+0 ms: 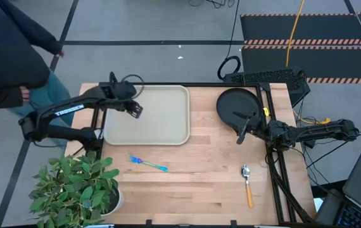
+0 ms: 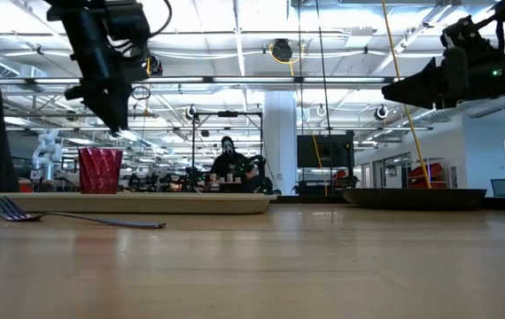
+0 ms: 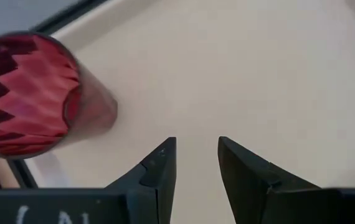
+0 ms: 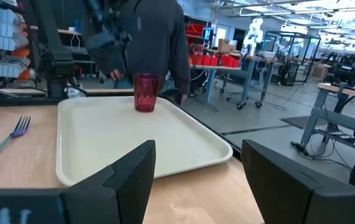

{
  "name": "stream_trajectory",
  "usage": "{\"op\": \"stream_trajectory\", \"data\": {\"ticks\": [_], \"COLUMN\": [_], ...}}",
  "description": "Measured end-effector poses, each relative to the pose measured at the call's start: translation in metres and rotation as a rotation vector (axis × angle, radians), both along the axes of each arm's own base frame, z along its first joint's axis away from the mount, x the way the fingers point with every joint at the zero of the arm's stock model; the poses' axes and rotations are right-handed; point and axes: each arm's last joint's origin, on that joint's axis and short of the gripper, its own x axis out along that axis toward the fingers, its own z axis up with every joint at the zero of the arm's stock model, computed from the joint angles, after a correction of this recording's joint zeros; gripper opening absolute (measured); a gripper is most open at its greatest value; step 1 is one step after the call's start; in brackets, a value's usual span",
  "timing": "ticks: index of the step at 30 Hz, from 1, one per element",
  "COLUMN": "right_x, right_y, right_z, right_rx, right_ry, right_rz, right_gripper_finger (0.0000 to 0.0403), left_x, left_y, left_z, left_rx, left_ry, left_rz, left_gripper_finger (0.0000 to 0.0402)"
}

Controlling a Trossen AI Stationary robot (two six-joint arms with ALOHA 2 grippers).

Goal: Pick and place plate/cup/fork/spoon on tray
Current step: Put the red cup on the top left of the gray tray

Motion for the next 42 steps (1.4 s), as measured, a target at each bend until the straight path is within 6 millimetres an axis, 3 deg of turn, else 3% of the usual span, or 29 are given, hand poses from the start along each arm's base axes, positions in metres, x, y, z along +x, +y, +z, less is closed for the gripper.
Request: {"op": "stream_trajectory", "data": {"ticks": [14, 42], "right_x": [0.000, 0.000], "right_y": [0.000, 0.000], "right_z": [-0.003, -0.003], "right_rx": [0.003, 0.003], "right_ry": [0.028, 0.034], "right_rz": [-0.002, -0.002], "right_gripper_finger": [0.0231, 0.0231], "left_x": [0.015, -0.001], "left_y": [0.020, 0.040], "left_z": [-0.033, -0.033], "left_rx": [0.009, 0.070], "left_ry": [0.205, 0.276], "left_rz": [0.090, 0.195], "left_gripper_finger": [0.0122, 0.0122]}}
